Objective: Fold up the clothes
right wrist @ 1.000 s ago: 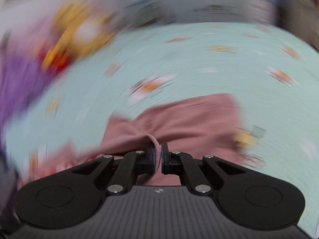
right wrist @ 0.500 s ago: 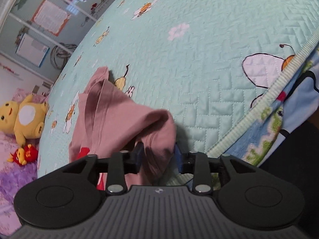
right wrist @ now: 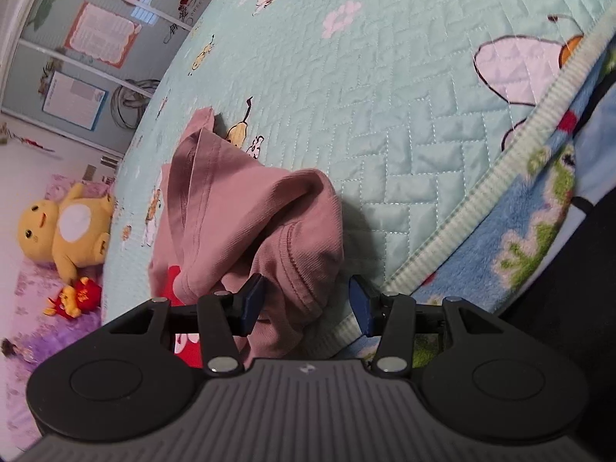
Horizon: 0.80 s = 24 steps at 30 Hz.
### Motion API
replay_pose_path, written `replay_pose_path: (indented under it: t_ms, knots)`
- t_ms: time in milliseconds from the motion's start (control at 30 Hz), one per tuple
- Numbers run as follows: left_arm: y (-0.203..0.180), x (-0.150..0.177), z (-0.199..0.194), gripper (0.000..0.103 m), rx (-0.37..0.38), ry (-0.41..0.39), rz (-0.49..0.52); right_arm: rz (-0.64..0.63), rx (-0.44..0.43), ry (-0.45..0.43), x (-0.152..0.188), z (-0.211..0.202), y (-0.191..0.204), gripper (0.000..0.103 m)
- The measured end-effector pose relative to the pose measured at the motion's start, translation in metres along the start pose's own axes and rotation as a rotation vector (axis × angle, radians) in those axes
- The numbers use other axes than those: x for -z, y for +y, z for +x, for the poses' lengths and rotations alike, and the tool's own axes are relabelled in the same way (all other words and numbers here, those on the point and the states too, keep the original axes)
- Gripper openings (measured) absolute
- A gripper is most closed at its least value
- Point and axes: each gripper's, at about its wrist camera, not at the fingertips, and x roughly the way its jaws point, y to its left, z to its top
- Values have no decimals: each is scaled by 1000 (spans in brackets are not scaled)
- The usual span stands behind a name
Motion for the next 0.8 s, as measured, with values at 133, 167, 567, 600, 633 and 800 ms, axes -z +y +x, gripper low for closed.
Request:
replay_pose_path:
  t_ms: [133,167,567,600,633,800]
  knots:
    - [-4,1,-7,35,5,-28,14,13,-32,5,0,3,-1,35]
    - [-6,0,-10,34,8,-42,23,-11,-42,4,1,4,3,27]
    - [5,-3,-44,36,-30,-145,-16,-25,-76,-112,-23,-26,12,24]
    - [6,-4,-44,36,-38,-148,-19,-14,-69,-86,-20,-21,9,42]
    - [6,-5,-43,36,-39,-148,-21,-5,-63,-62,-14,-14,7,48]
    - [4,-4,-45,36,-53,-125,-24,5,-57,15,9,9,11,53]
